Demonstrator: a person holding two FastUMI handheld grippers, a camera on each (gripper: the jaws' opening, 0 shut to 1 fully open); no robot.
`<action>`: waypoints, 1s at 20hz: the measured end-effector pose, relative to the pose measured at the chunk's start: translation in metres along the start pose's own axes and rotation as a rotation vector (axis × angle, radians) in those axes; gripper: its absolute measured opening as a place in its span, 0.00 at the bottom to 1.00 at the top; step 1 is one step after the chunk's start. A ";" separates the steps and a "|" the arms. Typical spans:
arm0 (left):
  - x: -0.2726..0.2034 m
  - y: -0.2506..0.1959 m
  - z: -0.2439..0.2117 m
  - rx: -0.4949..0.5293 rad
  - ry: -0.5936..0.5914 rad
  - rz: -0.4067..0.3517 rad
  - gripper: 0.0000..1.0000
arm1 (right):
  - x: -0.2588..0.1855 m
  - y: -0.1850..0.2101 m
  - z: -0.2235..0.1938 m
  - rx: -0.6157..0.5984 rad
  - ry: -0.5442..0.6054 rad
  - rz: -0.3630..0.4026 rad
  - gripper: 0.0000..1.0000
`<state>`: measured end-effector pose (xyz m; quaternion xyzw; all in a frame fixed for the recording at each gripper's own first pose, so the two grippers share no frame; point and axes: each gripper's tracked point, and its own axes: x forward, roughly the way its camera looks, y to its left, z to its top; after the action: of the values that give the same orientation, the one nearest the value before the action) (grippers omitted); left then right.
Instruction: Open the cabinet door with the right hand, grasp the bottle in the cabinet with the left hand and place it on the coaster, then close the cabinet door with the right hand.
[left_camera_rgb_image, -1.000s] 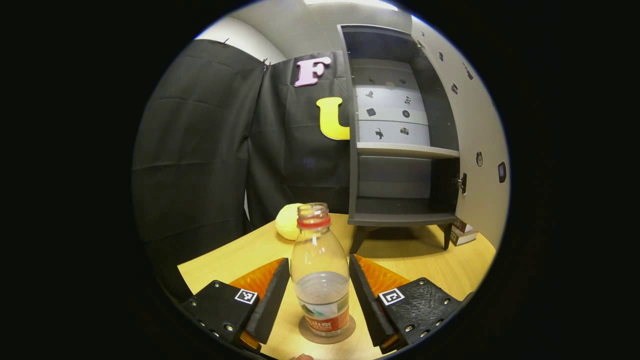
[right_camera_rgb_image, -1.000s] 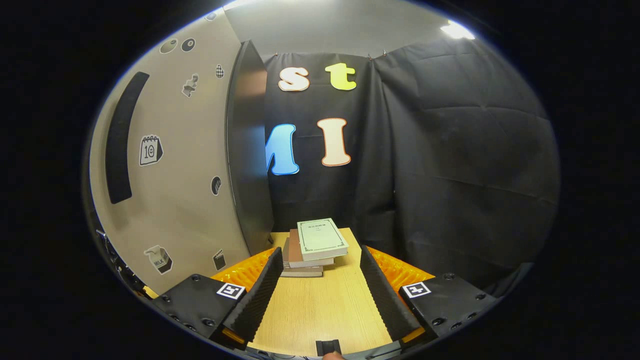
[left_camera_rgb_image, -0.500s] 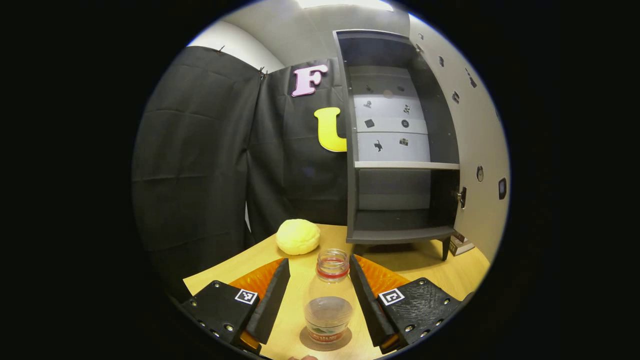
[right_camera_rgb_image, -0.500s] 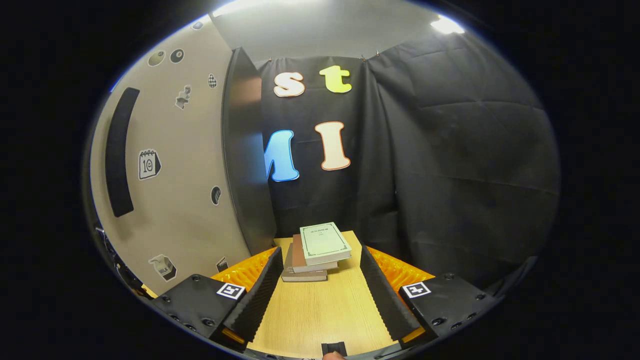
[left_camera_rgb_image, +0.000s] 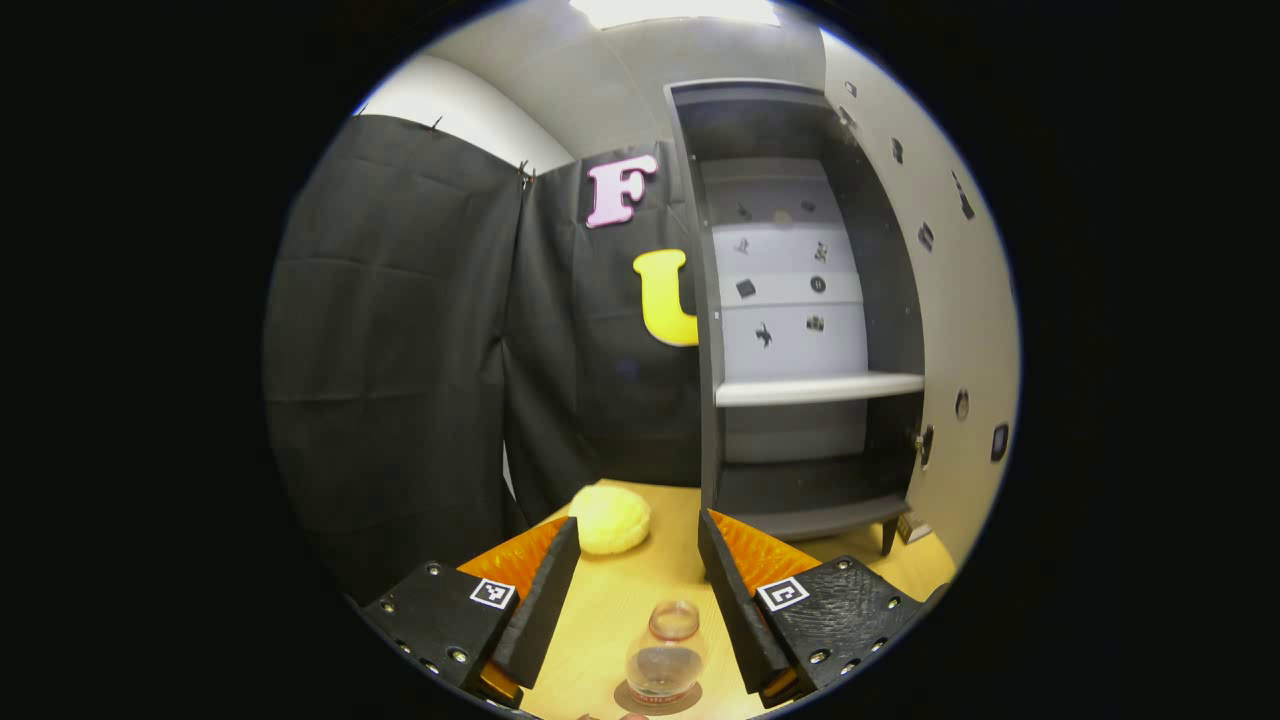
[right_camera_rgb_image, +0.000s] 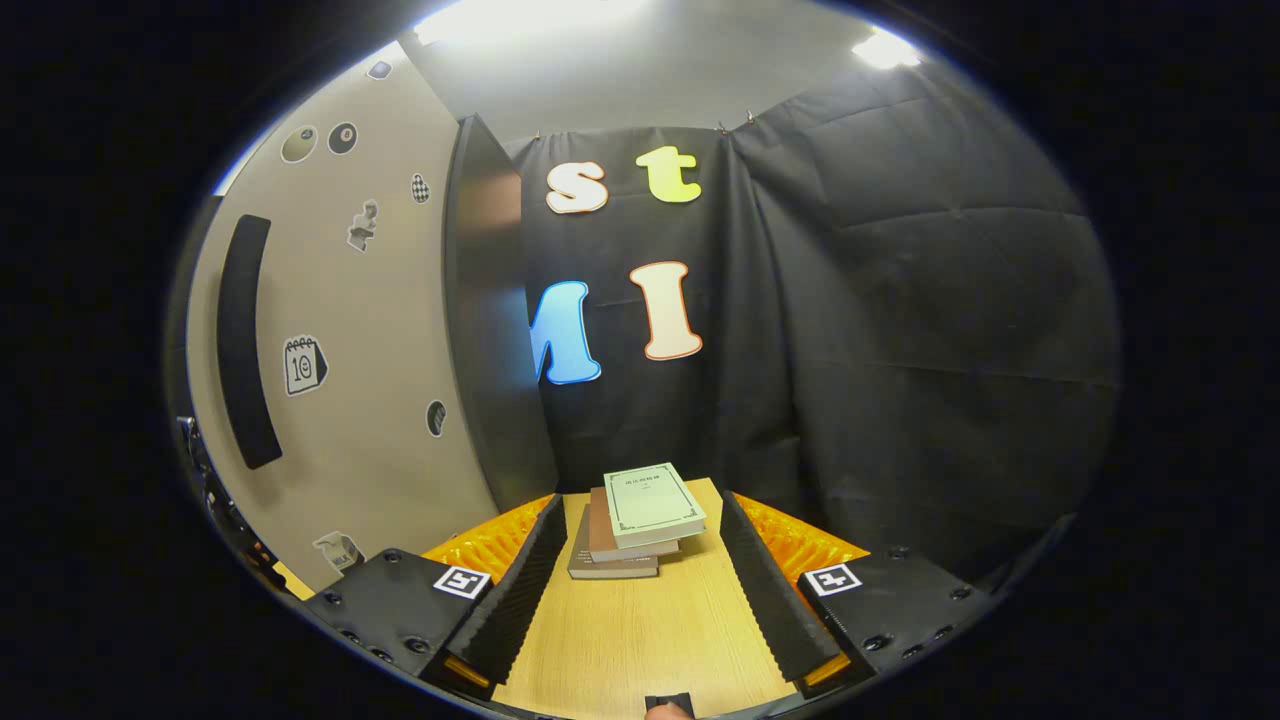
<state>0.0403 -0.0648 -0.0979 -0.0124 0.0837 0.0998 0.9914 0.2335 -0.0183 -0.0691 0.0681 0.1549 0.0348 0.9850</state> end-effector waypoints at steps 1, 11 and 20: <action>-0.005 0.002 0.015 0.004 -0.007 0.004 0.70 | 0.000 0.007 0.002 -0.002 0.002 0.021 0.98; -0.038 0.030 0.100 -0.029 -0.092 -0.056 0.70 | -0.007 0.086 0.038 -0.039 -0.010 0.199 0.98; -0.008 0.078 0.096 -0.071 -0.100 -0.120 0.70 | -0.016 0.121 0.039 -0.080 -0.006 0.109 0.94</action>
<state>0.0326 0.0137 -0.0027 -0.0473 0.0295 0.0437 0.9975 0.2245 0.0951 -0.0094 0.0373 0.1466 0.0941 0.9840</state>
